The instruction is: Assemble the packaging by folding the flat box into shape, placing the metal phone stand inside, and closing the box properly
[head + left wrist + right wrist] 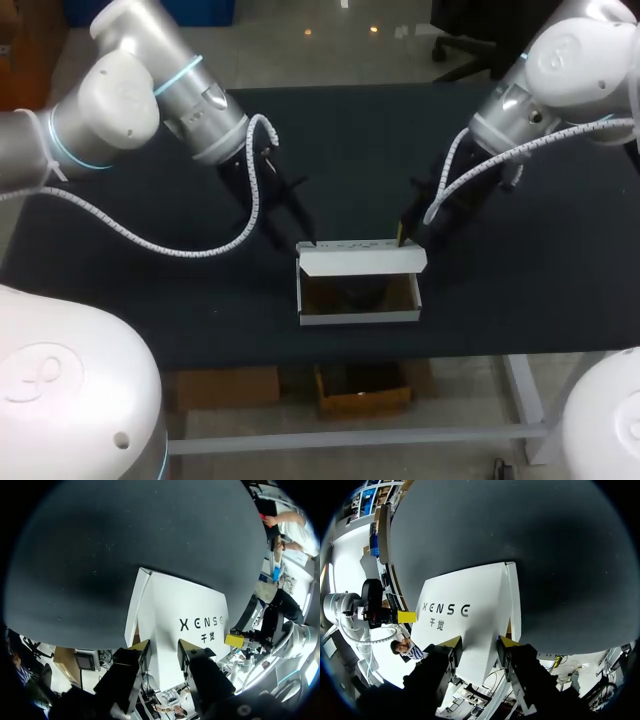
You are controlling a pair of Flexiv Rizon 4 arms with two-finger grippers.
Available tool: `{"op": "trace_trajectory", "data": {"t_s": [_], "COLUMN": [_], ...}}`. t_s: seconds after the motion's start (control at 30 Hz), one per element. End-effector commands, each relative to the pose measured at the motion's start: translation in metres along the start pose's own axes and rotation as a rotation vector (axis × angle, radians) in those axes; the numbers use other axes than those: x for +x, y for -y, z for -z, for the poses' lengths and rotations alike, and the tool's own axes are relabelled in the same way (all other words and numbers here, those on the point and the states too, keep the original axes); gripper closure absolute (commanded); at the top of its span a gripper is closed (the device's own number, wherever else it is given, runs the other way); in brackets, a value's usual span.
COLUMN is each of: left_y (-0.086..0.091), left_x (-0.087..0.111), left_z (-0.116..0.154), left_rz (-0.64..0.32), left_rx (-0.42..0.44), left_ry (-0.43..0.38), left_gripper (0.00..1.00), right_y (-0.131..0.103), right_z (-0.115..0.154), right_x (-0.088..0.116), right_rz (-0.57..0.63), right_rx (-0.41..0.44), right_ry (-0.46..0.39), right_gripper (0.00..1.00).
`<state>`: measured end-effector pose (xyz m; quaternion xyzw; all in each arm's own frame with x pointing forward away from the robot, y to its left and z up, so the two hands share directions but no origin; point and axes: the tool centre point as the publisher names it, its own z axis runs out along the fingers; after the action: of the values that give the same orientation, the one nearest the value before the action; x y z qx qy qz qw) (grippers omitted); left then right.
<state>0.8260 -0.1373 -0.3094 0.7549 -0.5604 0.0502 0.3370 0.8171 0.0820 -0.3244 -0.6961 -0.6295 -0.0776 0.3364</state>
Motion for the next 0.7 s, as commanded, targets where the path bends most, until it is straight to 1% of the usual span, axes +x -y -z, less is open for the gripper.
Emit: {"op": "trace_trajectory", "data": {"t_s": [0.03,0.2,0.7], "left_y": [0.0044,0.0057,0.0086], "left_x": [0.0066,0.0082,0.0109], "left_z": [-0.0013,-0.0014,-0.0004], "left_rz": [0.001,0.01,0.023], "left_rx": [-0.02,-0.03,-0.044], "left_ry": [0.008,0.011,0.008], "left_gripper": [0.65,0.66,0.64], "right_y": [-0.004,-0.0053,-0.0128], "right_z": [0.0004,0.0025,0.006], "right_x": [0.0005,0.0,0.0002], "right_rz": [-0.005,-0.012,-0.026], "right_rx": [0.011,0.013,0.024], "right_ry": [0.001,-0.001,-0.011], "right_gripper": [0.57,0.57,0.58]}}
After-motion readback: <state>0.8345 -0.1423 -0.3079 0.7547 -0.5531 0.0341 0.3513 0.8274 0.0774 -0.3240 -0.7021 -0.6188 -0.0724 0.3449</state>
